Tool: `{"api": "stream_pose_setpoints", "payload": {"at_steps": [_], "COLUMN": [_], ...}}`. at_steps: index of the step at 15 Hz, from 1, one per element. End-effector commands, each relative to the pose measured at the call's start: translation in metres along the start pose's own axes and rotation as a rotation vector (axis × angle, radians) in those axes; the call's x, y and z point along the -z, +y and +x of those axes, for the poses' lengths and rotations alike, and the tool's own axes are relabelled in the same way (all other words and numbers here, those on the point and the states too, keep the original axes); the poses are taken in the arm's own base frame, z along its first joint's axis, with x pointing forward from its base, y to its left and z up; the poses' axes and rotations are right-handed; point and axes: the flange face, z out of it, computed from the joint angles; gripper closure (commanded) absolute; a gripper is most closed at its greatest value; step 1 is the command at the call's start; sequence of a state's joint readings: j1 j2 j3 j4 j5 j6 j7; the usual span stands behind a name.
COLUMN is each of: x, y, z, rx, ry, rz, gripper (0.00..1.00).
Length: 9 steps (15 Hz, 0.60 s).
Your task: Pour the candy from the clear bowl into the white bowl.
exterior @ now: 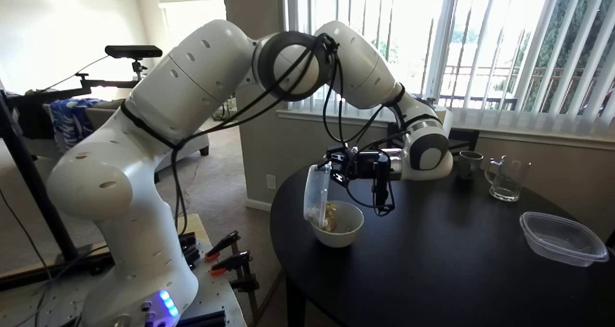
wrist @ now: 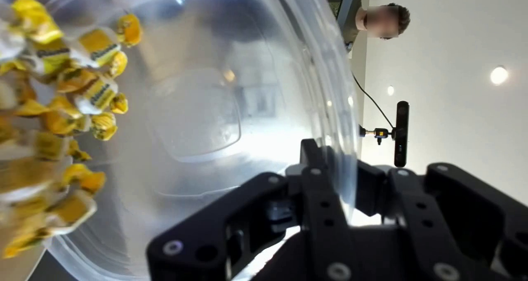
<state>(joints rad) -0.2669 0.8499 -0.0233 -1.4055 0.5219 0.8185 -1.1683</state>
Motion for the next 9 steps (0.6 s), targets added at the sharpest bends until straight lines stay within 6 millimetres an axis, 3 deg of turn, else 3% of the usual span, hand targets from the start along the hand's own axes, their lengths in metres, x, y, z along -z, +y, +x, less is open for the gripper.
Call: {"api": "stream_pose_setpoints", "payload": {"at_steps": [1, 9], "x": [0.012, 0.027], "y": [0.017, 0.032], "z": [0.002, 0.006], "rx": [-0.006, -0.034], "ry": [-0.002, 0.023], "rz": [0.097, 0.163], "gripper": [0.97, 0.97]}}
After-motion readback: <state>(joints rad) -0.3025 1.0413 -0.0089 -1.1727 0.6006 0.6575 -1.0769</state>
